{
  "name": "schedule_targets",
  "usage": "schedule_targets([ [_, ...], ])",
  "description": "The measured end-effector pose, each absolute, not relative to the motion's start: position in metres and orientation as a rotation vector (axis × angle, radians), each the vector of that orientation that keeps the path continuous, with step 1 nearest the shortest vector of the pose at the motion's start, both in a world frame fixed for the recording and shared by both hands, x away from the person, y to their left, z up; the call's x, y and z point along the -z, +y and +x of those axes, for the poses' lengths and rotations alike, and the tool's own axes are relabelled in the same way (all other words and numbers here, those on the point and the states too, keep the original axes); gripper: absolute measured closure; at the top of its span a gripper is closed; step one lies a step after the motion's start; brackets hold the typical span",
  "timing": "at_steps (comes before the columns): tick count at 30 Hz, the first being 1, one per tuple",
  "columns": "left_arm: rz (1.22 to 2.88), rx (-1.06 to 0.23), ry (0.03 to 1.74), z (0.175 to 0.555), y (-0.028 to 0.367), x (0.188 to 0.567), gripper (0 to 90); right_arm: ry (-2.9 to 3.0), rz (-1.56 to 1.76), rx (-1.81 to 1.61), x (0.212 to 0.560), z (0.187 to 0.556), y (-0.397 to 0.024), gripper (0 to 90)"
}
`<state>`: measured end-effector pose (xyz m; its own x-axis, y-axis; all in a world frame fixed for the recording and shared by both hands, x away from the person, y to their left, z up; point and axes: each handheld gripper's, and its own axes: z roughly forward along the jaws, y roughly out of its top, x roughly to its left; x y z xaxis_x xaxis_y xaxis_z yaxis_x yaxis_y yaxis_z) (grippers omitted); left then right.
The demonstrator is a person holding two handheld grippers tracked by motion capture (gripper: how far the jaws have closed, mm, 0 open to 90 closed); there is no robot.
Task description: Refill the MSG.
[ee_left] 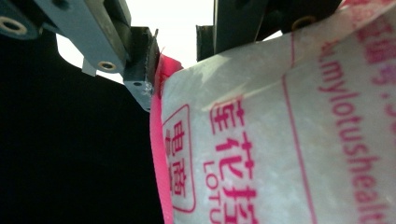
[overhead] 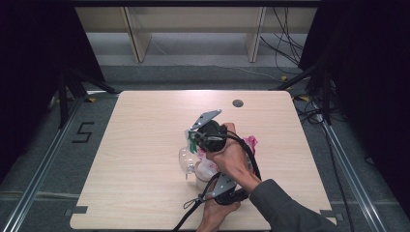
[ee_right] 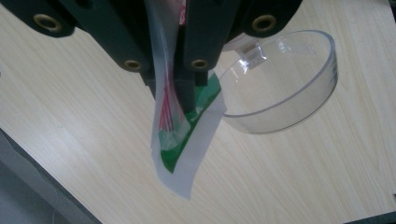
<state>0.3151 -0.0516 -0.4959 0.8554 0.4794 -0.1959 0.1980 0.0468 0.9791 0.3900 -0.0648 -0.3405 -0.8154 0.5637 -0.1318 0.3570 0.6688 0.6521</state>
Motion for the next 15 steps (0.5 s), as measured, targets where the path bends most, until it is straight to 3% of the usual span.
schedule_targets([
  [15, 1.561, -0.255, 0.551, 0.3154, -0.0495, 0.4959, 73.1, 2.556, 0.714, -0.889, 0.3430, 0.3901, -0.0633, 90.0],
])
